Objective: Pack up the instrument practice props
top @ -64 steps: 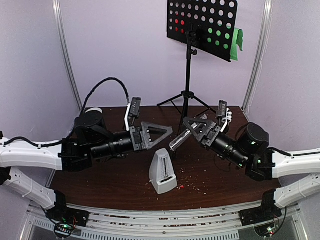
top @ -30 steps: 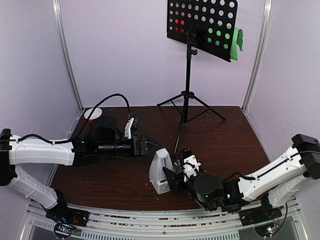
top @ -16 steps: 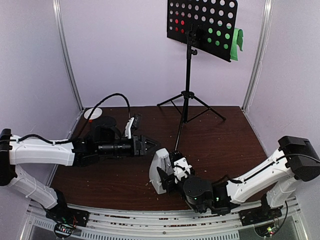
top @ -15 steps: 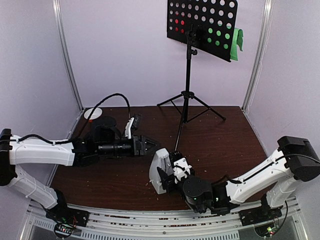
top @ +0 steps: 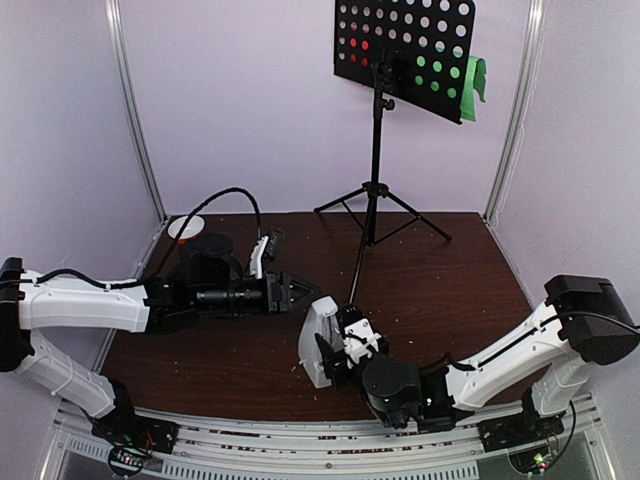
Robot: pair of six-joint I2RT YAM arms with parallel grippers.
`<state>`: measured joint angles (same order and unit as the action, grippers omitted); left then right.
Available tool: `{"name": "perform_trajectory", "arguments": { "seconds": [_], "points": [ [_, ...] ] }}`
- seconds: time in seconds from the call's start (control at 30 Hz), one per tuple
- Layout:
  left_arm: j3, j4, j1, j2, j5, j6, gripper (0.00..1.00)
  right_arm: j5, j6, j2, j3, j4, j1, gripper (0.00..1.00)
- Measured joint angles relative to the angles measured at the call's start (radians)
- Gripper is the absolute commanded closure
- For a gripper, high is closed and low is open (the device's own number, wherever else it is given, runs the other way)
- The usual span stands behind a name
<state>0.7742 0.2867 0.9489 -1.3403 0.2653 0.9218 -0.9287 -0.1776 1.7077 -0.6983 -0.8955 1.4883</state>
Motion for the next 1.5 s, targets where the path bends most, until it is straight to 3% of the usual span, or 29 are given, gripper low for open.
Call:
{"name": "perform_trajectory", "arguments": {
  "seconds": [1.2, 1.5],
  "points": [
    [-0.017, -0.019, 0.0, 0.024, 0.008, -0.008, 0.53, -0.04, 0.017, 0.048, -0.03, -0.025, -0.011, 0.53],
    [-0.017, -0.019, 0.0, 0.024, 0.008, -0.008, 0.53, -0.033, 0.0, 0.048, -0.031, -0.018, -0.015, 0.48]
  ]
}}
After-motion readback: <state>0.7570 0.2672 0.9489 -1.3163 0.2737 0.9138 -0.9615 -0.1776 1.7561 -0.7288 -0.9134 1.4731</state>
